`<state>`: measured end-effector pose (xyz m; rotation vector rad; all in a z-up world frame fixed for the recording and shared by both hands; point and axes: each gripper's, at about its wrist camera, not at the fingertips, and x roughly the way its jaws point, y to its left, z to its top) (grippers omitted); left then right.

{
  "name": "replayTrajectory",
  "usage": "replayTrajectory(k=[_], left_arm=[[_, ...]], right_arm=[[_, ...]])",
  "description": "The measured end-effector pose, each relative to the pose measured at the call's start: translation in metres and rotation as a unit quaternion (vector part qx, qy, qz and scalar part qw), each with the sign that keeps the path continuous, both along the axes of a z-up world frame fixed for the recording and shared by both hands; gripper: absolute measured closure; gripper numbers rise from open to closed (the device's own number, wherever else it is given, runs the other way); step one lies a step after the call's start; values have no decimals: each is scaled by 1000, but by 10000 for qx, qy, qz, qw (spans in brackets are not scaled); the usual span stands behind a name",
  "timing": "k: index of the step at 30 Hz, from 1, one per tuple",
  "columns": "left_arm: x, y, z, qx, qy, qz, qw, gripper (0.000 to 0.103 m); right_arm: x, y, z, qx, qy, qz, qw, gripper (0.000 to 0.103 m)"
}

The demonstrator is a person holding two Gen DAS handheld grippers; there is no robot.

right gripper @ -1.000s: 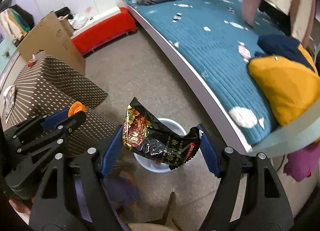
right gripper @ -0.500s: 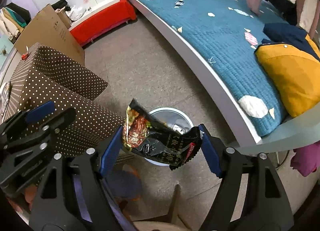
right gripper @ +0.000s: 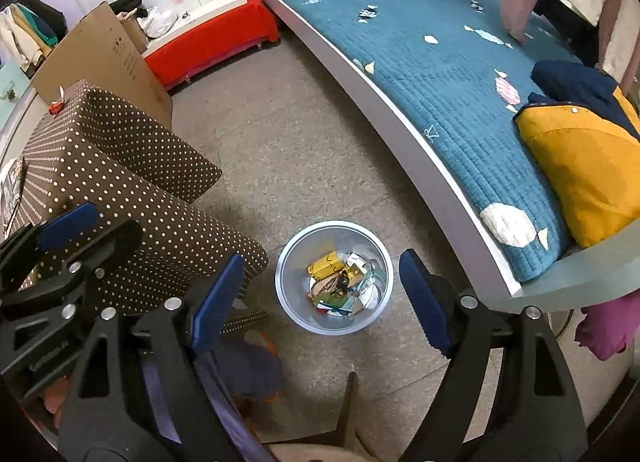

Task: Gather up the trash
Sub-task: 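Move both tools back over the polka-dot table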

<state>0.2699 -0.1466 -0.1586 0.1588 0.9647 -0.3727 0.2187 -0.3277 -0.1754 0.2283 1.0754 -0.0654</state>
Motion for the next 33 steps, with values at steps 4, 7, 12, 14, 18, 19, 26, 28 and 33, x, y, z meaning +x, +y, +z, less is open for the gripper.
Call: replayTrajectory(k=[4, 7, 12, 14, 18, 19, 26, 28, 33], left_arm=[[-6, 9, 18, -61, -224, -7, 9997, 36], [-11, 18, 31, -136, -365, 17, 9992, 34], [-18, 38, 50, -228, -614, 186, 9977, 28], [-20, 51, 59, -254, -713, 303, 9967, 26], [-21, 74, 69, -317, -803, 496, 9950, 24], [-22, 83, 72, -317, -828, 582, 9944, 24], [-21, 141, 84, -338, -940, 1104, 9888, 21], [-20, 163, 86, -363, -958, 1300, 9862, 20], [-16, 223, 89, -545, -871, 1778, 9787, 17]], right_arm=[[-3, 2, 12, -34, -137, -29, 9999, 21], [-5, 6, 23, -41, -260, -10, 9997, 20], [-5, 21, 40, -88, -466, 78, 9988, 17], [-3, 29, 45, -108, -513, 136, 9985, 17], [1, 50, 55, -137, -620, 331, 9974, 17], [2, 55, 57, -138, -644, 383, 9971, 17], [12, 108, 74, -155, -817, 939, 9921, 16], [15, 122, 77, -166, -836, 1068, 9906, 16], [25, 163, 82, -251, -894, 1443, 9852, 15]])
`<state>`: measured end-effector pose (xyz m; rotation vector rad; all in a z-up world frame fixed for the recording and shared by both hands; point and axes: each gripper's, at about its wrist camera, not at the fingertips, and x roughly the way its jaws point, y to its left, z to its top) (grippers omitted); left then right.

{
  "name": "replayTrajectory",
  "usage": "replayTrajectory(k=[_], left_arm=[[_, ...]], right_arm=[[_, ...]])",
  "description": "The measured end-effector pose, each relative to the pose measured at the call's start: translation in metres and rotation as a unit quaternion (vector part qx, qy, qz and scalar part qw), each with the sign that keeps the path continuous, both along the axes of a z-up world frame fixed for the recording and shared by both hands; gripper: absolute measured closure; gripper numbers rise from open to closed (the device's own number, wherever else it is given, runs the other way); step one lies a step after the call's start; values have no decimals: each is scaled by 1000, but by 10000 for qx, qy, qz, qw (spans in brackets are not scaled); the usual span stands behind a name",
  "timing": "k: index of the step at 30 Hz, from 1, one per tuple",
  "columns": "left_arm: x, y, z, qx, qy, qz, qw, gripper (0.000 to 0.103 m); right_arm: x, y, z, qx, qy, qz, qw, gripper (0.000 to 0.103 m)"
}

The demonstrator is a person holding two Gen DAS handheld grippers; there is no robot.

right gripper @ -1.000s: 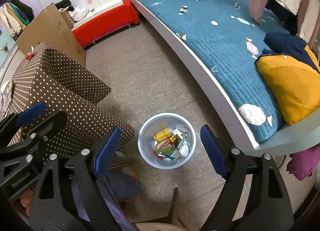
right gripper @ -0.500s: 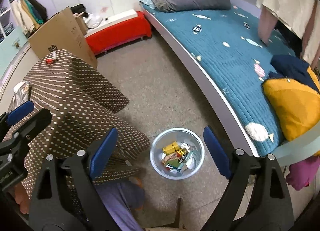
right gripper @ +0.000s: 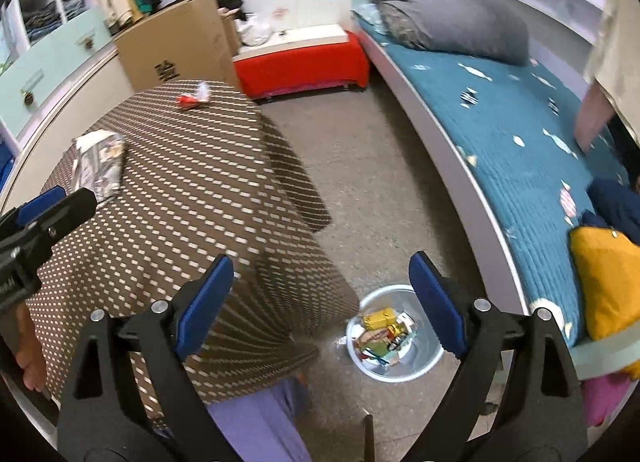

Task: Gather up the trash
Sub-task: 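Move both tools back over the polka-dot table, then grasp the folded newspaper with the left gripper and lift it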

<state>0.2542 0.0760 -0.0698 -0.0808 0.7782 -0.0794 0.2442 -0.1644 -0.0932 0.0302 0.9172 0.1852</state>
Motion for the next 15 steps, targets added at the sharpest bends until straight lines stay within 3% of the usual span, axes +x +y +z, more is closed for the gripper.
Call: replayTrajectory(k=[10, 15], left_arm=[[13, 110, -10, -261, 90, 717, 9970, 17], [39, 153, -24, -527, 269, 649, 9961, 17]], right_arm=[[29, 78, -1, -192, 42, 589, 9981, 15], [52, 116, -5, -306, 121, 828, 9960, 15]])
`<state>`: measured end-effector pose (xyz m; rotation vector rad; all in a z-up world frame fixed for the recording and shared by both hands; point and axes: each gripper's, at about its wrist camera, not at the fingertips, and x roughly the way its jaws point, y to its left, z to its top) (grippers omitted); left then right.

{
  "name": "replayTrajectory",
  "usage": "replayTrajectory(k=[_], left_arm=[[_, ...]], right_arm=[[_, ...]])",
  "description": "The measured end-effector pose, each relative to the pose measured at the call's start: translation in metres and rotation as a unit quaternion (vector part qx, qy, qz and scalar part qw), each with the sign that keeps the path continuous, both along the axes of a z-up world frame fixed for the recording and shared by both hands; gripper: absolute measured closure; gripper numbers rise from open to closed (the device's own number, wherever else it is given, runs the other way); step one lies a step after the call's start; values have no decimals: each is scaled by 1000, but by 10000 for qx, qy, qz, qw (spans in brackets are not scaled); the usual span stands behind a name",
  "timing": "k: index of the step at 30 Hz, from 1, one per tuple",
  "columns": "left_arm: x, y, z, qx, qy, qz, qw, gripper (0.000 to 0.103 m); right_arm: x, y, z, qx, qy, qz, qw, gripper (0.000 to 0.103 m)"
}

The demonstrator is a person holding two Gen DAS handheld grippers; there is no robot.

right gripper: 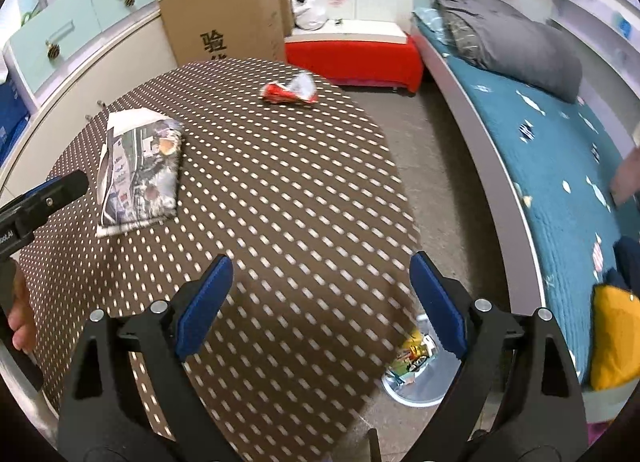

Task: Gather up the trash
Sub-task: 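Grasp the folded newspaper with the left gripper and lift it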

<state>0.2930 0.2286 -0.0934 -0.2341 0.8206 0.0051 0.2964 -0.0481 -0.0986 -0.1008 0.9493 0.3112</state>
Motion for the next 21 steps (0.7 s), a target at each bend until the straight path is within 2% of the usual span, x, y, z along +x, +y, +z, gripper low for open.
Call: replayTrajectory(k=[3, 7, 10, 12, 13, 15, 16, 17, 18, 19, 21], left_arm=[[21, 17, -10, -169, 137, -70, 9997, 17], [56, 38, -32, -635, 368, -201, 9971, 17], [70, 38, -34, -786, 181, -357, 9961, 17], [78, 37, -35, -1011, 164, -422, 9938, 17], [82, 34, -36, -1237, 144, -581, 9905, 20], [87, 28, -41, -1423, 219, -643, 9875, 47], [89, 25, -44, -1423, 303, -644, 9873, 67], [87, 22, -44, -1505, 269, -684, 9859, 77], [82, 21, -39, -1578, 63, -698, 9850, 82], [77, 20, -33, -1614, -99, -732, 9841, 92], [60, 20, -15, -1491, -446, -613, 9859, 98]], right_arm=[[14, 20, -3, -36, 56, 108, 9999, 15], [28, 36, -6, -46, 98, 207, 9997, 15], [36, 43, -10, -111, 139, 240, 9996, 15], [42, 45, -11, -148, 159, 247, 9995, 15], [43, 45, -13, -157, 176, 237, 9994, 15], [46, 44, -14, -140, 216, 187, 9995, 15], [48, 43, -14, -114, 239, 163, 9995, 15], [49, 41, -14, -85, 264, 140, 9995, 15], [50, 40, -14, -72, 279, 118, 9995, 15], [49, 38, -13, -64, 276, 96, 9996, 15], [48, 33, -9, -46, 239, 68, 9997, 15]])
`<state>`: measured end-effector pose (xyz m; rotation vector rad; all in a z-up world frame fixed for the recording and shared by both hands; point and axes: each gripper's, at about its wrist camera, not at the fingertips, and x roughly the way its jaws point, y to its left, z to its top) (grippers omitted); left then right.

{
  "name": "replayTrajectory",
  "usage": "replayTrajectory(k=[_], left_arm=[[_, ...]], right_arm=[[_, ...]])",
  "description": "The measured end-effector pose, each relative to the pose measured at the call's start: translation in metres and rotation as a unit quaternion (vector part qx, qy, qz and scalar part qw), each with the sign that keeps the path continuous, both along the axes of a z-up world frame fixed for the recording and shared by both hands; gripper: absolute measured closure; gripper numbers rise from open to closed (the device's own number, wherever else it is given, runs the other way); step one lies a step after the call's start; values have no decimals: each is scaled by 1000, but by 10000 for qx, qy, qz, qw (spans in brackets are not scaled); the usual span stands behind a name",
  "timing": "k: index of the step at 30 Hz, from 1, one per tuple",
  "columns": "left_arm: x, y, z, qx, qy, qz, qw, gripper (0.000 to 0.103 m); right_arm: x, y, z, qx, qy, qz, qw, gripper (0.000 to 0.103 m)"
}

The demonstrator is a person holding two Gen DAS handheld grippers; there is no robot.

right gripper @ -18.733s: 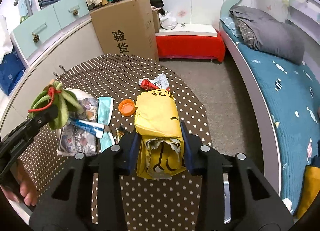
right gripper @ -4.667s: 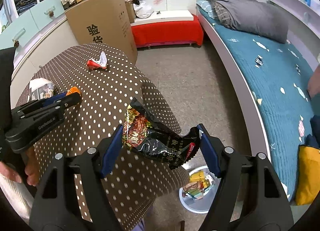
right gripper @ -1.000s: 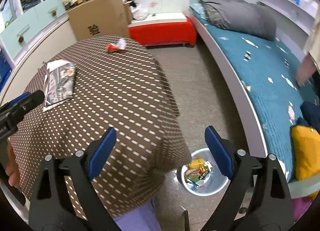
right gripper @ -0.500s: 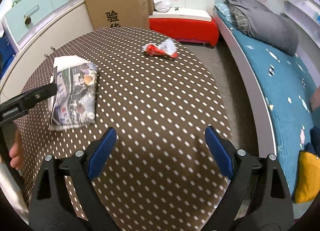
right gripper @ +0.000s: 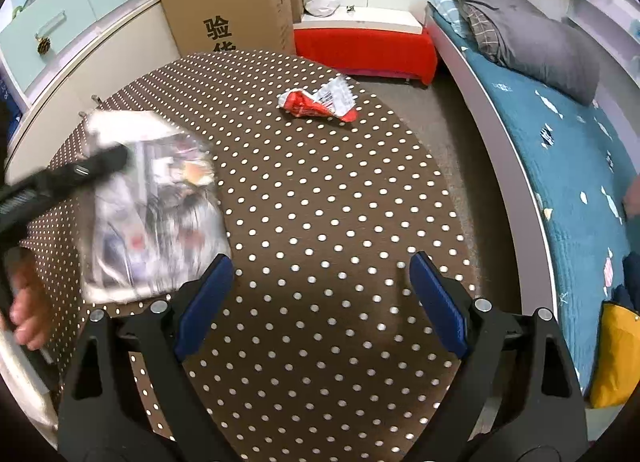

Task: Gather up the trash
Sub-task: 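Grasp the folded newspaper with the left gripper and lift it, then grasp the red-white wrapper with the right gripper while the left holds the newspaper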

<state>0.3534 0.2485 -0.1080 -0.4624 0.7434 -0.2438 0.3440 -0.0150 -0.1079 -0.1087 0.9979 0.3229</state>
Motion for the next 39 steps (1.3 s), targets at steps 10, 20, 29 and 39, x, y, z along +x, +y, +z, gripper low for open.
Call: replayTrajectory(k=[10, 20, 29, 39], left_arm=[[-53, -35, 71, 2189, -161, 478, 9744, 98], [-25, -55, 25, 3114, 251, 872, 9459, 71], [-17, -41, 21, 1860, 226, 259, 9820, 98], [22, -31, 31, 1936, 301, 547, 9791, 98]], right_arm=[[-21, -18, 26, 166, -297, -17, 9994, 15], [-30, -19, 16, 101, -240, 42, 9997, 15], [5, -20, 6, -6, -114, -102, 9999, 15], [78, 18, 17, -118, -263, 211, 9994, 15]])
